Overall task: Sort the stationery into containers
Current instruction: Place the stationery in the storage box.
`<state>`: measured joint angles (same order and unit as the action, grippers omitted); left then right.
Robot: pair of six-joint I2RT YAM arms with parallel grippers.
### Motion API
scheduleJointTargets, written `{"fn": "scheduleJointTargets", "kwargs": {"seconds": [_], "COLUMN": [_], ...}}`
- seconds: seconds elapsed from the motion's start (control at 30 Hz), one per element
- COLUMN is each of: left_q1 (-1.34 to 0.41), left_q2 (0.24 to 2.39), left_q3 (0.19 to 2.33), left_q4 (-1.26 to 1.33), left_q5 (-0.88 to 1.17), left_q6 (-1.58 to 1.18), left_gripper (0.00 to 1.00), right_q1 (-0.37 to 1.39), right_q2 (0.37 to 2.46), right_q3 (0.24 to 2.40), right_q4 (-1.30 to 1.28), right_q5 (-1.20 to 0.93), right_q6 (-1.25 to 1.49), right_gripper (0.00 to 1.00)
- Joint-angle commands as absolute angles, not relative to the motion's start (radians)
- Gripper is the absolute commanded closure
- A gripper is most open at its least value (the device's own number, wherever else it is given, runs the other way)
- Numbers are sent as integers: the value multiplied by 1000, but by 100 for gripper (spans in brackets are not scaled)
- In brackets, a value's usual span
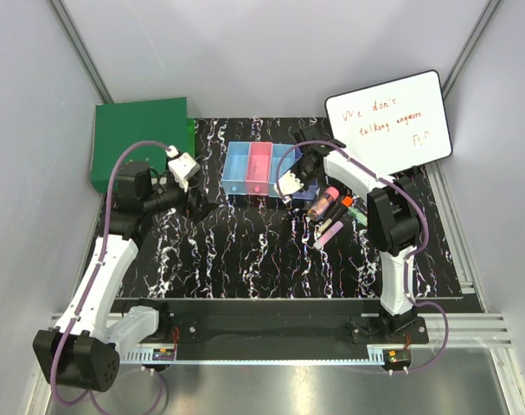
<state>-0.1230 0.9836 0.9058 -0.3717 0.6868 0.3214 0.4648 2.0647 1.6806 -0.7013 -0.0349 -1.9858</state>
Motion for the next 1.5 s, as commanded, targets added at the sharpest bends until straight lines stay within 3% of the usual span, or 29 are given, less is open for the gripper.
{"fn": "scheduleJointTargets", "kwargs": {"seconds": [0.0,0.43,0.83,0.93,1.47], "left_q1": [-115,-107,-101,-101,-97], "left_q2": [980,985,986,986,992], "left_q3": [908,905,900,900,902], "left_q4": [-316,-308,-299,-295,-281], "left_q5": [727,735,742,747,756], "left_q6": [319,319,311,310,288], "left_gripper": [1,1,1,1,1], "right_q1": [488,495,500,502,506], "right_q2": [2059,2059,2071,2072,2056], "right_q3": [1671,1655,1684,1684,1727], "right_q4": [-686,-690,-687,-683,-660], "right_q5": [-32,-31,-31,-29,-6], "right_q6": [-2299,-2301,-2284,-2284,-2253], "right_gripper": [75,74,66,54,55]}}
